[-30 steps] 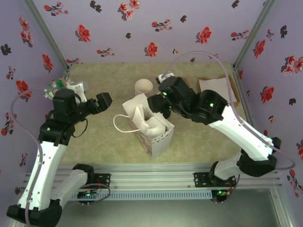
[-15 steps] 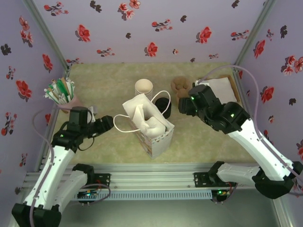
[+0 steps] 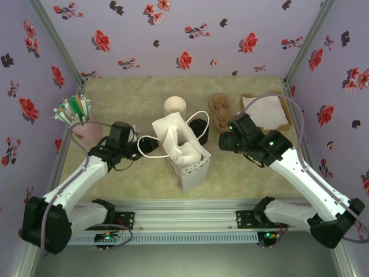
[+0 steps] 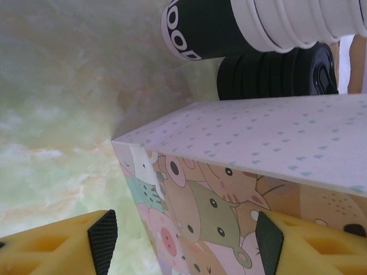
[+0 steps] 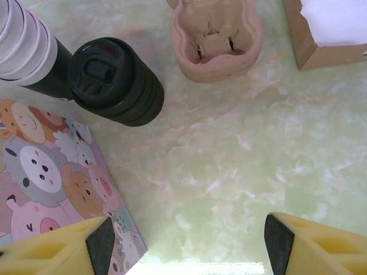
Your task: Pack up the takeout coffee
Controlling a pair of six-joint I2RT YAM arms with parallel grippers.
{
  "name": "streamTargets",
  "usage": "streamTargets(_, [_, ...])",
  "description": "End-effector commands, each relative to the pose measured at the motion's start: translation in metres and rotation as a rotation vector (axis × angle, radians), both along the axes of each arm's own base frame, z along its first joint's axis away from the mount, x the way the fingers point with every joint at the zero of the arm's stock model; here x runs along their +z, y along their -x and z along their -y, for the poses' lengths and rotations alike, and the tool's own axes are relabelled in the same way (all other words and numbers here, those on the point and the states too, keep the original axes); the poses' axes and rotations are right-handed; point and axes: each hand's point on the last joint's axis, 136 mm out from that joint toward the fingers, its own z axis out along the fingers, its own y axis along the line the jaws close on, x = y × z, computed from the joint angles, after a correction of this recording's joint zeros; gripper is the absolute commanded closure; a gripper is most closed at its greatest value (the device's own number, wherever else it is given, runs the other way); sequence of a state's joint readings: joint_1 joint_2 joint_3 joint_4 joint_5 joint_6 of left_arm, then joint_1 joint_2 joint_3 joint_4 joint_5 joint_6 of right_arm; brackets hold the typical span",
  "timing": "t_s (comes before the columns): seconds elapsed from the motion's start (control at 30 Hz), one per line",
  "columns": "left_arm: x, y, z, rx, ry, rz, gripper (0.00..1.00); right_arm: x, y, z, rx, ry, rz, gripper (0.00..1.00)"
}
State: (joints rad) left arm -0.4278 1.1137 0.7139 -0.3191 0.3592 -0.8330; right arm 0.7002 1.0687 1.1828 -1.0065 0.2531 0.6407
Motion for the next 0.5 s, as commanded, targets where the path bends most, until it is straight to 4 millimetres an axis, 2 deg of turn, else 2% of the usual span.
streamTargets(0.0, [0.029, -0.026, 0.016, -0.009, 0.048, 0.106, 0.33, 0.001, 0.002, 0.003, -0.028, -0.039, 0.005, 0.28])
streamTargets(0.23, [0.035, -0.05, 0.026, -0.027, 0.028, 0.14, 0.32, -0.004, 0.001, 0.011, -0.045, -0.024, 0.011, 0.26])
streamTargets(0.33, [0.037, -0.056, 0.022, -0.017, 0.005, 0.154, 0.32, -0.004, -0.001, 0.017, -0.052, 0.003, 0.04, 0.18])
streamTargets(0.47, [0.037, -0.053, 0.009, 0.008, -0.035, 0.164, 0.3, 0.0, -0.006, 0.029, -0.071, 0.051, 0.106, 0.01])
